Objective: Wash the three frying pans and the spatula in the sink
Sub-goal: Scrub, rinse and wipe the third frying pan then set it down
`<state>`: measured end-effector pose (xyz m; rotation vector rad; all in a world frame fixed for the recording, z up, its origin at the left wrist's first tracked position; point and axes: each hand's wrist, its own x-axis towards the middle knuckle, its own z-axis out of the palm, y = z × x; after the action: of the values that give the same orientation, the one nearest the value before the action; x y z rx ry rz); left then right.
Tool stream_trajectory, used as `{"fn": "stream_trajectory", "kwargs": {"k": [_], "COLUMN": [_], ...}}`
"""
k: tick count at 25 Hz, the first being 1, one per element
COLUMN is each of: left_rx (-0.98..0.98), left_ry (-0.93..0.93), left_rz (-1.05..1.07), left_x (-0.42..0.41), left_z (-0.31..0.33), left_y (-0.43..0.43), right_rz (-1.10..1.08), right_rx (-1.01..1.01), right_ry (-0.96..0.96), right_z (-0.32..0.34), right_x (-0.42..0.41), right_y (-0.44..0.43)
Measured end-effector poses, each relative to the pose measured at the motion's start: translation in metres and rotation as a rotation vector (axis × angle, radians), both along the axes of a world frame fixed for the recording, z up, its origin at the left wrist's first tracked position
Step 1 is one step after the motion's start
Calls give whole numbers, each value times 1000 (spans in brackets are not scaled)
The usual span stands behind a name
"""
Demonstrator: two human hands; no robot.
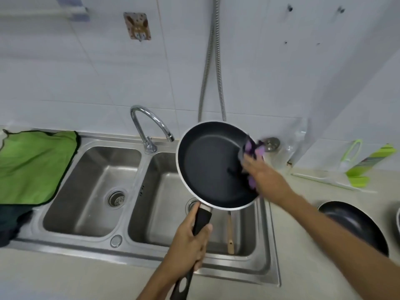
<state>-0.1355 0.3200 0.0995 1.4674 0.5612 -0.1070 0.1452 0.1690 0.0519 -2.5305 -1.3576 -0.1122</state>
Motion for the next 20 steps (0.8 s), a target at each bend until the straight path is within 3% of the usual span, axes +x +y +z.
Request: {"fn": "stream_trajectory", "kwargs": {"k": [3, 6, 10, 12, 14, 16, 20], "left_rx": [40, 61, -69, -99, -97, -71, -19], "left_ry": [10, 40, 6, 2, 17, 23, 4], "left_rz": [-47, -81, -34, 5, 36, 60, 32], "left_x": [-3, -7, -9, -10, -10, -9, -7], "left_z": [-5, -7, 0, -3, -9, -16, -23], "left_y": [3, -15, -42, -43, -36, -26, -27], "right_rz": [170, 138, -30, -62, -65, -78, -95], "right_rx": [105, 229, 48, -62, -153, -150, 184], "right_ry": [401, 498, 167, -14, -72, 86, 586], "right_z": [0, 16, -2, -9, -9, -9, 10], "right_x": [-105, -109, -21, 19, 21, -25, -143], "right_y": [21, 86, 110, 74, 30, -1, 15]}}
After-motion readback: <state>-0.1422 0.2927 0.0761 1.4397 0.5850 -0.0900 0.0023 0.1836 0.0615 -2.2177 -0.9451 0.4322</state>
